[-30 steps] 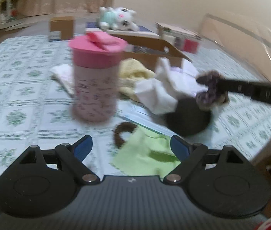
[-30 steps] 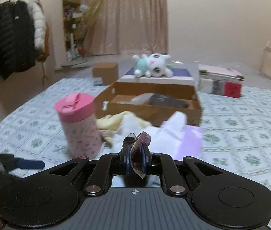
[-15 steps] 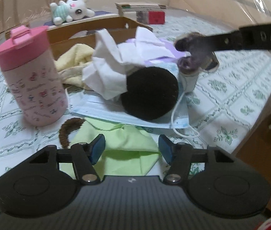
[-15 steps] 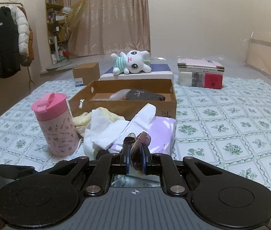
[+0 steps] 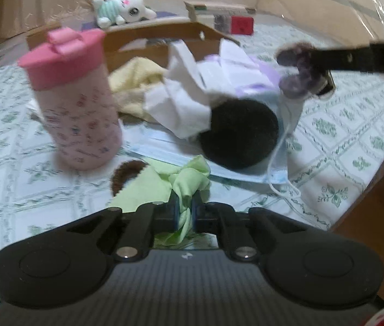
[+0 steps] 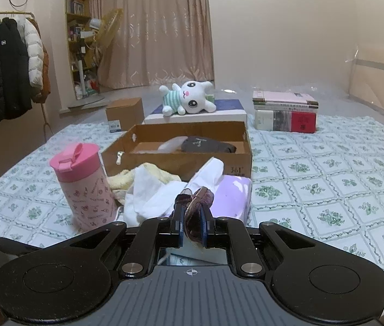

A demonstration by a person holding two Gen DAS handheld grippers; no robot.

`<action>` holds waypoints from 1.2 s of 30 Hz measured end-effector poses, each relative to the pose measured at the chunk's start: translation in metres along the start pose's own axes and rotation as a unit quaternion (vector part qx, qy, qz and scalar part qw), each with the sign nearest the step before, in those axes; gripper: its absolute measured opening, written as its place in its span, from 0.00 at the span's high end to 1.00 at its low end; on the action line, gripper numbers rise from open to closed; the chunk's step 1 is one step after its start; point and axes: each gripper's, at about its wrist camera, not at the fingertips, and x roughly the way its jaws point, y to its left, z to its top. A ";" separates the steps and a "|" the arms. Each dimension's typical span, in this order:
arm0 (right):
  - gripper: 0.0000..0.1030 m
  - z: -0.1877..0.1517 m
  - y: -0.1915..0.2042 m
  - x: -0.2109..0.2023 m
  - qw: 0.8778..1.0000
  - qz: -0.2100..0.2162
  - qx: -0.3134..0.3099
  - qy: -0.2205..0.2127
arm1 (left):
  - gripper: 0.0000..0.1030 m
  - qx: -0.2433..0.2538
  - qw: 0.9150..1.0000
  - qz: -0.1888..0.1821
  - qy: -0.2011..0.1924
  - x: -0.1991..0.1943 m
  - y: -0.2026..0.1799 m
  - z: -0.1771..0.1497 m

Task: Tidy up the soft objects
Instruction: 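Grasp the yellow-green cloth with the left gripper while the right gripper holds the purple item, then carry both items over the cardboard box and open both grippers to drop them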

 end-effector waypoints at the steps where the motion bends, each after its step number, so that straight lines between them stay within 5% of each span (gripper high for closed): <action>1: 0.89 0.001 0.001 -0.002 1.000 0.001 -0.001 -0.002 | 0.93 -0.009 1.000 -0.001 -0.006 -0.007 0.005 0.002; 17: 0.89 0.021 0.015 -0.024 0.999 0.011 -0.007 -0.035 | 0.93 -0.058 0.995 -0.016 -0.085 -0.096 0.055 0.043; 28: 0.89 0.023 0.014 -0.022 0.999 0.021 0.001 -0.024 | 0.93 -0.056 0.993 -0.043 -0.092 -0.095 0.043 0.064; 36: 0.89 0.050 -0.004 -0.005 0.999 0.043 0.018 -0.017 | 0.93 -0.043 0.992 -0.062 -0.102 -0.083 0.044 0.119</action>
